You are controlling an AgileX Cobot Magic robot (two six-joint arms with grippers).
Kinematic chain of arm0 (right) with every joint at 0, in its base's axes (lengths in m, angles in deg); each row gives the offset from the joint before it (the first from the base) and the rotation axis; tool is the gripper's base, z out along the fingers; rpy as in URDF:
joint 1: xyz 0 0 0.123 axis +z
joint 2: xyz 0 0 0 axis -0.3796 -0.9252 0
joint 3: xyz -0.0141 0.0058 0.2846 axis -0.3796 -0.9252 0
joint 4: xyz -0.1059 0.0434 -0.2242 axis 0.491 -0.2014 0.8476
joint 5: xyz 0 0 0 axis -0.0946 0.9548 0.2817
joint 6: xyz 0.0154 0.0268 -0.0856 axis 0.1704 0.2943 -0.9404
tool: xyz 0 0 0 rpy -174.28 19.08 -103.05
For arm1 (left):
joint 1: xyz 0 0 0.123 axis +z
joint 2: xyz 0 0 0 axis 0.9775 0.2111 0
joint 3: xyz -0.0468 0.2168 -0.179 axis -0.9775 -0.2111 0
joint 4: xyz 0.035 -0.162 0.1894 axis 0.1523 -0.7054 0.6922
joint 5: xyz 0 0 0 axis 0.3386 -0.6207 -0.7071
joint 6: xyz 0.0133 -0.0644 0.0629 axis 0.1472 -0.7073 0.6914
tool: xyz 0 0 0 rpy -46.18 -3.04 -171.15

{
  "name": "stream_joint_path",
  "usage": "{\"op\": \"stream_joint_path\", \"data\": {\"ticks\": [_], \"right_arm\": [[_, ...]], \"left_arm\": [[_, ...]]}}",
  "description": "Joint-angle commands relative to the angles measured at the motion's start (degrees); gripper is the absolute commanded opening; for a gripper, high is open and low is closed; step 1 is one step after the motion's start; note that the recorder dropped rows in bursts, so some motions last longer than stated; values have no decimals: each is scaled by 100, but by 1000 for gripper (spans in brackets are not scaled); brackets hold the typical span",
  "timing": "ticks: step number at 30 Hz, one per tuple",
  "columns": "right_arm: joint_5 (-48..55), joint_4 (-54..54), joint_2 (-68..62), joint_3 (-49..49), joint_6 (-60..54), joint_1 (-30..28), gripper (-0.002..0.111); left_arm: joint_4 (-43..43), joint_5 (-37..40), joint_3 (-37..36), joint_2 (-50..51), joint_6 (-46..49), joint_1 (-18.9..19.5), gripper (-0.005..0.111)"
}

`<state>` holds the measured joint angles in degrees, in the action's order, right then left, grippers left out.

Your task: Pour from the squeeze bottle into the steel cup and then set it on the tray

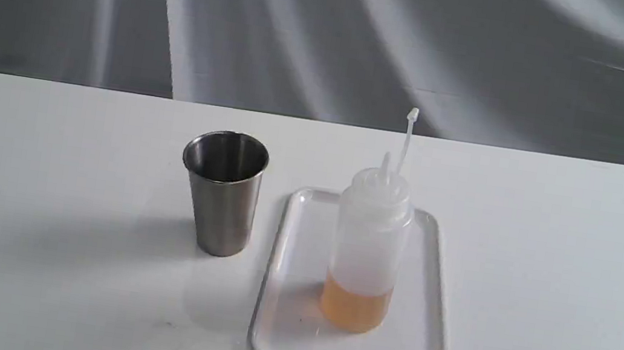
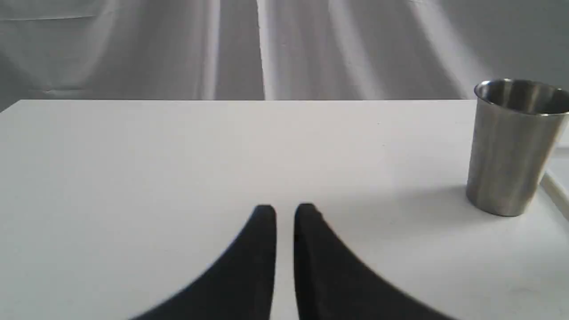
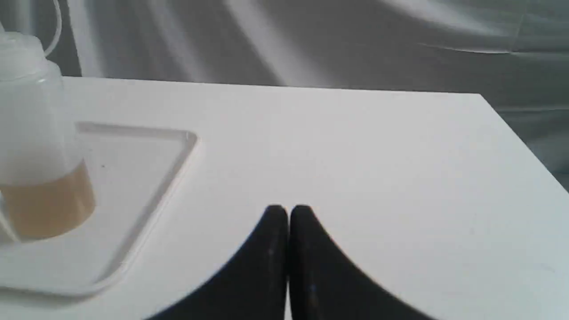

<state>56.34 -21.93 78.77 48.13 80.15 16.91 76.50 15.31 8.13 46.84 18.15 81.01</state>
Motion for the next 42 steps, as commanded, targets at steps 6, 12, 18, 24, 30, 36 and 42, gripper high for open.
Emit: {"op": "stream_joint_path", "data": {"ticks": [6, 12, 18, 24, 30, 36, 42], "right_arm": [[192, 84, 38, -22, -53, -100, 0], [257, 84, 38, -22, -53, -100, 0], [279, 84, 38, -22, -53, -100, 0], [279, 84, 38, -22, -53, -100, 0], [266, 84, 38, -22, -53, -100, 0], [266, 84, 38, -22, -53, -100, 0], [266, 84, 38, -22, -53, -100, 0]], "left_arm": [[2, -41, -25, -15, -11, -13, 8], [2, -41, -25, -15, -28, -13, 8], [2, -41, -25, -15, -28, -13, 8], [2, -41, -25, -15, -2, -13, 8], [2, -41, -25, -15, -2, -13, 8], [2, -41, -25, -15, -15, -13, 8], [2, -41, -25, -15, -15, -13, 8]]}}
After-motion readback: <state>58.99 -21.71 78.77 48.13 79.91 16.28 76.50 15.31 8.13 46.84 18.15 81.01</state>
